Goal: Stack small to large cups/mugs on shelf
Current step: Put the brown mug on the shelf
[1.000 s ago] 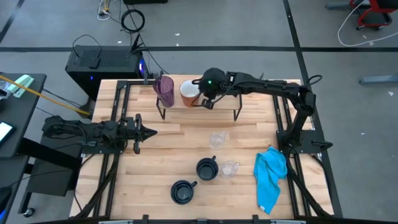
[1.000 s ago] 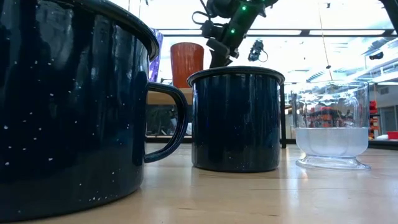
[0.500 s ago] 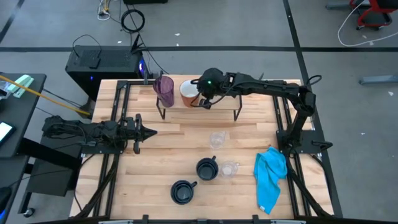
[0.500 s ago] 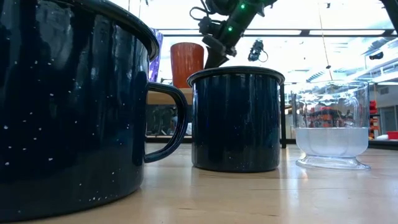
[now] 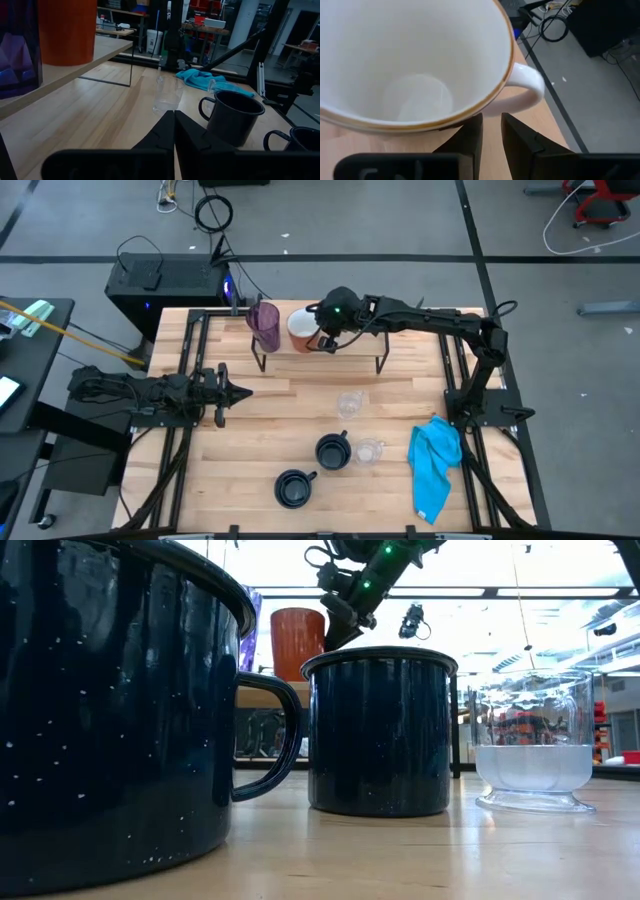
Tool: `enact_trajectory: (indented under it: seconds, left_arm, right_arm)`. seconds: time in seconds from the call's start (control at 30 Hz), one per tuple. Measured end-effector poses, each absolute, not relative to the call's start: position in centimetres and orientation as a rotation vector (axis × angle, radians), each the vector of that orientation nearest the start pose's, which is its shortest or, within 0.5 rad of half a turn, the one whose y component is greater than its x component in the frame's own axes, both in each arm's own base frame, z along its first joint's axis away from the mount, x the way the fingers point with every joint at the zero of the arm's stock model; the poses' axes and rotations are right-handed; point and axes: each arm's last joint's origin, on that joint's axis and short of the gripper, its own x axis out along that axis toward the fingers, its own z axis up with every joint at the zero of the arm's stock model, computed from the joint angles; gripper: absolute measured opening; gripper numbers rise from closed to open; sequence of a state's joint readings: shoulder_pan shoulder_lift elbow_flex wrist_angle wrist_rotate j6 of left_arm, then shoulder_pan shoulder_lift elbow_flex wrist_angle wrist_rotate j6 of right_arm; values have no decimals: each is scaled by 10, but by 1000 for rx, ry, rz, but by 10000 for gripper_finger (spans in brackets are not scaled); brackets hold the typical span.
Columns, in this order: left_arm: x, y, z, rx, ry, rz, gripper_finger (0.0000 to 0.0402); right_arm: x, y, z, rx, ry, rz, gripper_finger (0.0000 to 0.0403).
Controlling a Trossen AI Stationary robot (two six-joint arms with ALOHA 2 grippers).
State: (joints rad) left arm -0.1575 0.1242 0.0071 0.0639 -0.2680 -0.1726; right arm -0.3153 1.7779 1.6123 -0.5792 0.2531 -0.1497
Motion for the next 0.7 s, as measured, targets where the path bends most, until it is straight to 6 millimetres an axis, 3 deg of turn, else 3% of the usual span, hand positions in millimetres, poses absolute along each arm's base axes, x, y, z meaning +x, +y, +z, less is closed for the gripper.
enact_trajectory:
  seconds: [0.7]
  left_arm:
    - [104, -9, 162, -161, 42, 115, 11]
  right_arm:
    - [378, -131, 320, -156, 745, -448, 77]
